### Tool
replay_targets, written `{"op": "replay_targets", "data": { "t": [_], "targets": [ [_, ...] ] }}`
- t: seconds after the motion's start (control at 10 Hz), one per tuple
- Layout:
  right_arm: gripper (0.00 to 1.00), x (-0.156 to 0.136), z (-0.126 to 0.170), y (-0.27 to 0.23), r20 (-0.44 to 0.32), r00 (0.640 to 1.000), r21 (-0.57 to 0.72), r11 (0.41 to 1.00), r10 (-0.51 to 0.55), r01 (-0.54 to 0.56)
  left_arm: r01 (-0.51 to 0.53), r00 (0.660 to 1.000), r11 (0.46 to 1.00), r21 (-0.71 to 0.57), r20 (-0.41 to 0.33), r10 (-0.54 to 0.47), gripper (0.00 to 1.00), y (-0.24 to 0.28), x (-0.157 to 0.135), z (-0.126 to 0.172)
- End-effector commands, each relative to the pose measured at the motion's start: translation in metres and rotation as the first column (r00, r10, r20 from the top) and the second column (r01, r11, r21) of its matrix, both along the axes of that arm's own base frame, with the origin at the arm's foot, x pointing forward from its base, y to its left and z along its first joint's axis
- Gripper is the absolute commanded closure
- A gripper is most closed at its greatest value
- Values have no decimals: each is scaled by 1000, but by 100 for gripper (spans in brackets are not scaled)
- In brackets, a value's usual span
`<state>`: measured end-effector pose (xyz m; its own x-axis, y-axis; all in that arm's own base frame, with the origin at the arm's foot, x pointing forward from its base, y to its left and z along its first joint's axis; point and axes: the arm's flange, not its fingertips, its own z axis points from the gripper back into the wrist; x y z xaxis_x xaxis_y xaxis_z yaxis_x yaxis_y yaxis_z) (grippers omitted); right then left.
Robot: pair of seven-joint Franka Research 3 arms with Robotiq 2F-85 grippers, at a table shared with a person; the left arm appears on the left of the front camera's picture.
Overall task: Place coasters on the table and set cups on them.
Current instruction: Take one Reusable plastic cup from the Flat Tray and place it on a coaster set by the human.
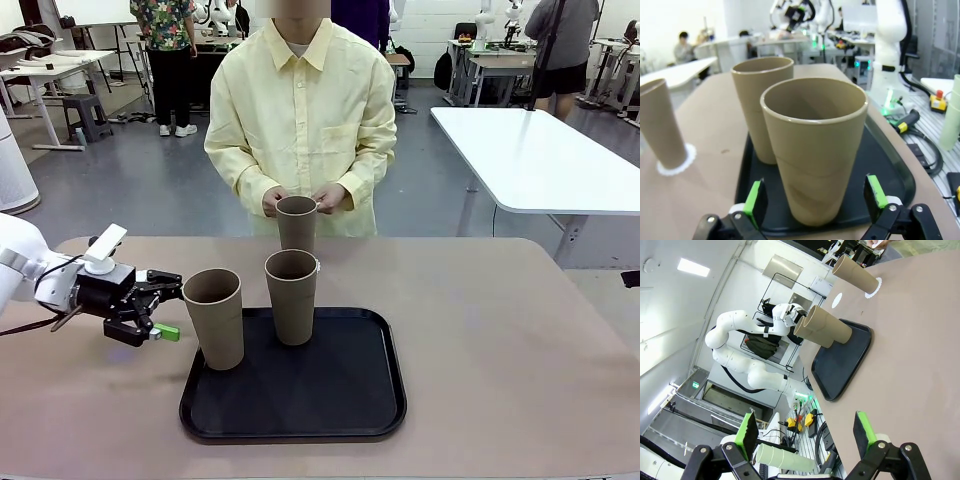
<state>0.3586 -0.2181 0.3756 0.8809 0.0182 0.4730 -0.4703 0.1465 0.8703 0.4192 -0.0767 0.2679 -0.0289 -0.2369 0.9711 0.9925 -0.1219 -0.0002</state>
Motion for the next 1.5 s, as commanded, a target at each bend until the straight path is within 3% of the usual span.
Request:
{"op": "replay_targets", "data": {
  "t": [0.0,1.1,1.4],
  "targets": [
    [0,0,-1,-1,-1,1000,1,1000,-2,2,-14,999,1000,0,35,14,0,-11,8,-2],
    [0,0,-1,-1,-1,1000,1,1000,-2,2,39,999,999,27,-30,-38,0,-39,13,-27],
    [0,0,-1,-1,-1,1000,1,1000,-2,2,79,997,997,24,-1,-79,0,-49,9,-33]
  ]
}}
